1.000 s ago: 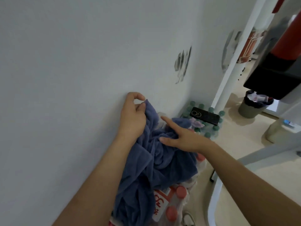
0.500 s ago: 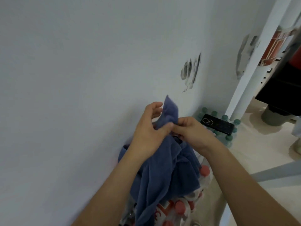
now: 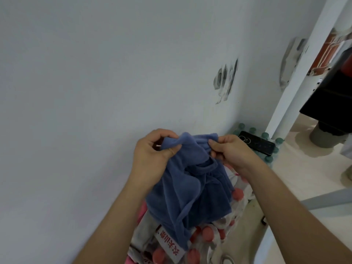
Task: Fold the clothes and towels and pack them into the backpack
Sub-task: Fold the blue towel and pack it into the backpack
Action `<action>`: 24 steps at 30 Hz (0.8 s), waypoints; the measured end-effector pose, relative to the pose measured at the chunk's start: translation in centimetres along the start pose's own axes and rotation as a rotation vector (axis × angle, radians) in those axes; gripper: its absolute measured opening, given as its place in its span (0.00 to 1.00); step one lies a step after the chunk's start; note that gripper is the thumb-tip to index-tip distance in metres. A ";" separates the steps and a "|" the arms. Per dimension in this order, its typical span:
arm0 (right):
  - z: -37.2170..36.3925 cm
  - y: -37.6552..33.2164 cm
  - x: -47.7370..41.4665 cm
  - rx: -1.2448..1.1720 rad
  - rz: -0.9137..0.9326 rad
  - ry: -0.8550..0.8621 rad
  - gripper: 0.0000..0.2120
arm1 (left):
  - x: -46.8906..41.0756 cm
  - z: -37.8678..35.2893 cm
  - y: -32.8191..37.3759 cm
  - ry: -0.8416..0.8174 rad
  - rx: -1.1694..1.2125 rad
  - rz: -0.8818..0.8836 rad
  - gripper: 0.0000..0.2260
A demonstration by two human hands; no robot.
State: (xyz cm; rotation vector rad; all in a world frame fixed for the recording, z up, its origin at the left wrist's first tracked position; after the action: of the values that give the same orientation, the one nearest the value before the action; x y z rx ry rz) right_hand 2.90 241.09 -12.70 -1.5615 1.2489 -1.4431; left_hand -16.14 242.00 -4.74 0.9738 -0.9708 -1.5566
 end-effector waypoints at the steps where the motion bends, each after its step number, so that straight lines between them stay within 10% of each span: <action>1: 0.2 0.1 0.0 0.046 -0.001 0.009 0.12 | 0.1 0.0 0.0 0.009 0.057 0.019 0.12; 7: 1.0 -0.3 0.4 0.260 0.164 0.255 0.11 | 0.4 -0.4 -1.3 0.049 0.296 0.221 0.22; 14: -0.4 -2.1 1.1 -0.031 0.177 0.101 0.15 | 1.3 -2.1 0.2 -0.163 -1.001 0.019 0.10; 24: 2.4 0.6 -0.6 -0.260 0.123 0.288 0.15 | 2.7 4.1 1.9 -0.077 -0.683 0.192 0.17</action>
State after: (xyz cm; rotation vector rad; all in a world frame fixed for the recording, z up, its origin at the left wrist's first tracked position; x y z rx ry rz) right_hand 5.18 241.17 -13.84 -1.4429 1.7298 -1.5108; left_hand -19.75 239.52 -1.81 0.3321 -0.4953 -1.6024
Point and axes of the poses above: each hand's wrist, its own x-axis away from the middle knuckle, its own z-axis out of the back of the hand, y = z × x, the point moved 4 cm from there along -x, towards the middle knuckle, and after that the axes turned 5 degrees about -x, right-handed, at the moved point
